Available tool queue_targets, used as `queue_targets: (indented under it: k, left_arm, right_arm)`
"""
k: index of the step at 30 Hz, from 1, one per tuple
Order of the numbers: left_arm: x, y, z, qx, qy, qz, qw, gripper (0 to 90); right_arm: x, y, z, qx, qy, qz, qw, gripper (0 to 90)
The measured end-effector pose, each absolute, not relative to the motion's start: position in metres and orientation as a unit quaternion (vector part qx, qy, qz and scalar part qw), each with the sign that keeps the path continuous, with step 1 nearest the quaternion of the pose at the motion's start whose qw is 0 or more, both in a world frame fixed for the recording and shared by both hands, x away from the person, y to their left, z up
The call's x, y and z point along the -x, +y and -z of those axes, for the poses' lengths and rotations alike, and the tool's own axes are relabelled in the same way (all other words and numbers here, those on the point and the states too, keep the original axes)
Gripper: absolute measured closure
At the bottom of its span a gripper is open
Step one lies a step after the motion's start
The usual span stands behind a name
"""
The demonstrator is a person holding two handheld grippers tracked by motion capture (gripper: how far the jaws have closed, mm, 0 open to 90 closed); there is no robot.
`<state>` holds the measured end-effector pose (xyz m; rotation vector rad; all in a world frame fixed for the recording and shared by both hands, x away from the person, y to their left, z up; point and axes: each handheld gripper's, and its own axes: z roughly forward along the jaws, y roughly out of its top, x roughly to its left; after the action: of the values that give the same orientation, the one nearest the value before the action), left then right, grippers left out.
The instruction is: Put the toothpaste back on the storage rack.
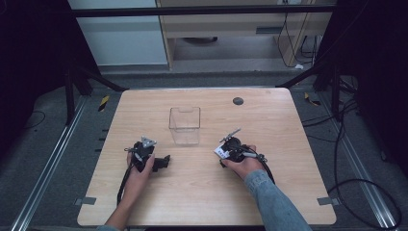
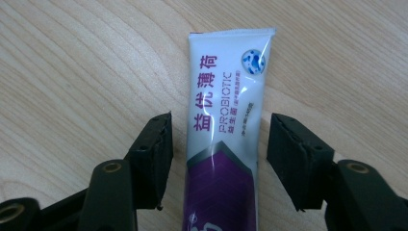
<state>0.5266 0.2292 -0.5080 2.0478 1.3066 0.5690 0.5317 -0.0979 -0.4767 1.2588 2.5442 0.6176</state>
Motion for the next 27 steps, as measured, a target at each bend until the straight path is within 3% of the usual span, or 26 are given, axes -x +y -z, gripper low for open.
queue_targets:
  k: [7, 11, 20, 27]
  left_arm:
    - [-0.5266, 0.2289, 0.5082, -0.777, 0.497, -0.216, 0.319, 0.0]
    - [-0.5267, 0.2291, 0.5081, -0.778, 0.497, -0.216, 0.318, 0.0]
    - [-0.5269, 0.2290, 0.5082, -0.778, 0.496, -0.216, 0.319, 0.0]
    - [-0.5270, 0.2290, 0.5082, -0.778, 0.496, -0.216, 0.319, 0.0]
  right_arm:
    - [-0.5341, -0.0959, 0.4774, -0.430, 0.870, -0.207, 0.120, 47.0]
    - [-0.5352, -0.0945, 0.4764, -0.433, 0.870, -0.208, 0.115, 54.1]
    - [-0.5379, -0.0973, 0.4759, -0.436, 0.869, -0.211, 0.103, 56.6]
    - [-0.5409, -0.1019, 0.4746, -0.446, 0.865, -0.212, 0.094, 66.2]
